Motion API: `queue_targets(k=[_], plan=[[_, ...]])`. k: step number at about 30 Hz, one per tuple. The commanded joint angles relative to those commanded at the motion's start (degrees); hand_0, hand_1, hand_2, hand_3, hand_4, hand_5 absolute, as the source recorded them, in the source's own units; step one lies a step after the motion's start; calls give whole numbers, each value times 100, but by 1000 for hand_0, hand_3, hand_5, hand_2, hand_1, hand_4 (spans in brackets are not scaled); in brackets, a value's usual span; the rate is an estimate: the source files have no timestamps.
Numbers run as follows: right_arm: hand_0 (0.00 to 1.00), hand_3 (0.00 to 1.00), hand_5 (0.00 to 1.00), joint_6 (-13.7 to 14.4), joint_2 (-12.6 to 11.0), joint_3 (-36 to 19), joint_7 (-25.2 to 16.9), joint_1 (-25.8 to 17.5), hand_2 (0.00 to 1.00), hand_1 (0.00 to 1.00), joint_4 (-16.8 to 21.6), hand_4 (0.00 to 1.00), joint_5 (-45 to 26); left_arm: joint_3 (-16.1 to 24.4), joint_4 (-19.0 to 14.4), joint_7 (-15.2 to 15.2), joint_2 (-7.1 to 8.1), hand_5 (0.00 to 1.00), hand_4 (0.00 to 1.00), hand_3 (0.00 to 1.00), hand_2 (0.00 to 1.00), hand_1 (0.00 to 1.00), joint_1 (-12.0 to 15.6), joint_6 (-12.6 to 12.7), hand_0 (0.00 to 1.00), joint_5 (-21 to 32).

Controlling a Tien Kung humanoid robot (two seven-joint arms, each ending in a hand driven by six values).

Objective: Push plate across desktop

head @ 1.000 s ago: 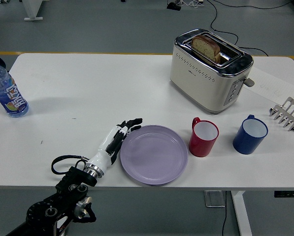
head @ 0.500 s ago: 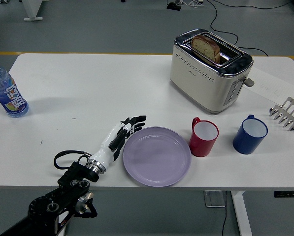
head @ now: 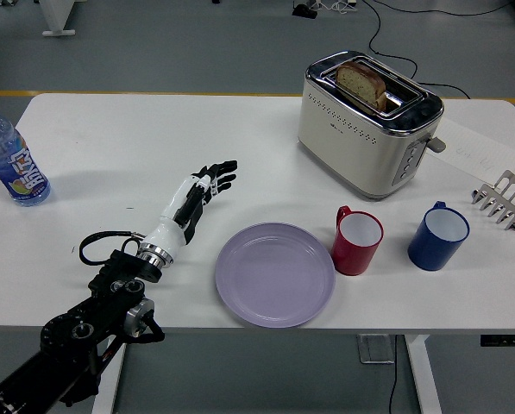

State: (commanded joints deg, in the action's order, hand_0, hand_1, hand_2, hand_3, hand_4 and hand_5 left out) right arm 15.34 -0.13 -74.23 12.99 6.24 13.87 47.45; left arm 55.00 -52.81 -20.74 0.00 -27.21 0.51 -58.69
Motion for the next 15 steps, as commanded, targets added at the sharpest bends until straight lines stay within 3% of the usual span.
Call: queue_targets(k=[1, 6, 9, 11, 15], plan=[[700, 621, 403, 0, -1, 1, -1, 0, 775, 669, -1, 480, -3, 6, -44, 35, 0, 998, 470, 713, 778, 780, 7, -37, 795, -31], [700, 621, 403, 2, -6, -8, -23, -9, 775, 669, -7, 480, -20, 207, -571, 453, 42, 998, 470, 713, 778, 780, 182, -472, 795, -196], [700, 621, 403, 5, -5, 0, -48, -7, 775, 670, -13, 480, -60, 377, -903, 583, 291, 998, 474, 689, 747, 753, 337, -623, 770, -194], [700, 621, 403, 9, -2, 19, -70, -11, 775, 670, -18, 480, -111, 629, -1130, 618, 552, 998, 474, 689, 747, 753, 466, -713, 770, -150], [700, 621, 401, 11, 1, 17, -75, -14, 775, 669, -18, 479, -121, 1053, -1288, 604, 849, 998, 476, 681, 740, 745, 559, -743, 760, -82]])
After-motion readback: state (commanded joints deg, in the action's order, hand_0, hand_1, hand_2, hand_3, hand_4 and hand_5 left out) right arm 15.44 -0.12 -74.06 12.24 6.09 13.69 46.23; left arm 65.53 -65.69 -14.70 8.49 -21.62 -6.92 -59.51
